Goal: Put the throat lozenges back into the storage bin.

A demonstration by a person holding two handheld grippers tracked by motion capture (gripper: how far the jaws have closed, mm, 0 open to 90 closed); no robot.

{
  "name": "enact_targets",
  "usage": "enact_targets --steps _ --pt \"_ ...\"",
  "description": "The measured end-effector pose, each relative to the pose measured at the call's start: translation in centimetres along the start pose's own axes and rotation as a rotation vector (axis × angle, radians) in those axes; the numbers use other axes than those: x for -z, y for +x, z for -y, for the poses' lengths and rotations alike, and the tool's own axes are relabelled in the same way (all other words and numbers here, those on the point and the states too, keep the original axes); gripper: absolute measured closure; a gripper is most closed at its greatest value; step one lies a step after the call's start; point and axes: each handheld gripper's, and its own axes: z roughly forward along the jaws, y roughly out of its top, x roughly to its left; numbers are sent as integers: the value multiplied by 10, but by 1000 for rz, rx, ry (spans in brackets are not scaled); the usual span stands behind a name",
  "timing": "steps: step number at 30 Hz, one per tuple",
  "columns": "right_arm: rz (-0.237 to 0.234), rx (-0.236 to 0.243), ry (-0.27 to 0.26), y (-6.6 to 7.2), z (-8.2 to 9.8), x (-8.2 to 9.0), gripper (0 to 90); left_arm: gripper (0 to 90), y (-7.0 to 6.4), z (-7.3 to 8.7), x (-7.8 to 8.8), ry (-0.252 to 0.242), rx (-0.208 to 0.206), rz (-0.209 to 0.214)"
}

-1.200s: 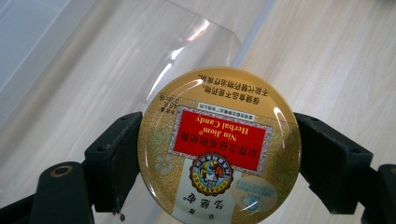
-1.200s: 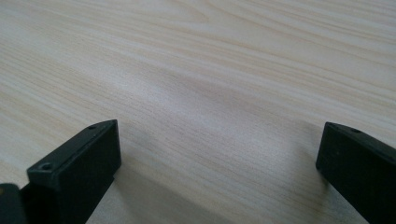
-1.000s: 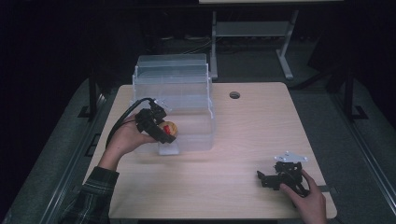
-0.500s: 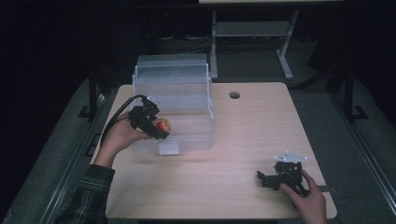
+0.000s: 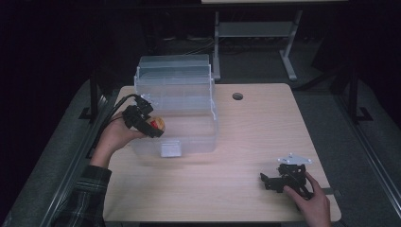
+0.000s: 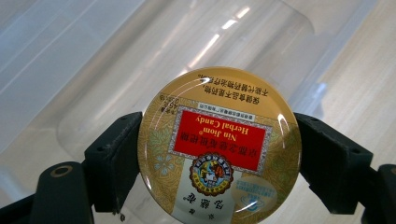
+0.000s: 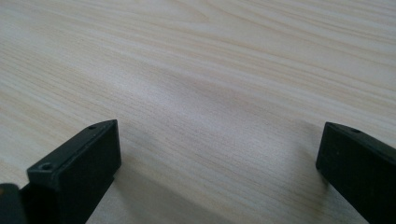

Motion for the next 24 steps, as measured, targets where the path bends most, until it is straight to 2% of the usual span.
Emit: enact_targets --steps 2,11,24 --pt "0 0 0 0 0 0 0 198 5 4 1 3 19 -12" --pt "0 0 0 0 0 0 0 198 17 12 3 8 40 -27" --pt "0 0 0 0 0 0 0 197 33 25 0 25 86 -72"
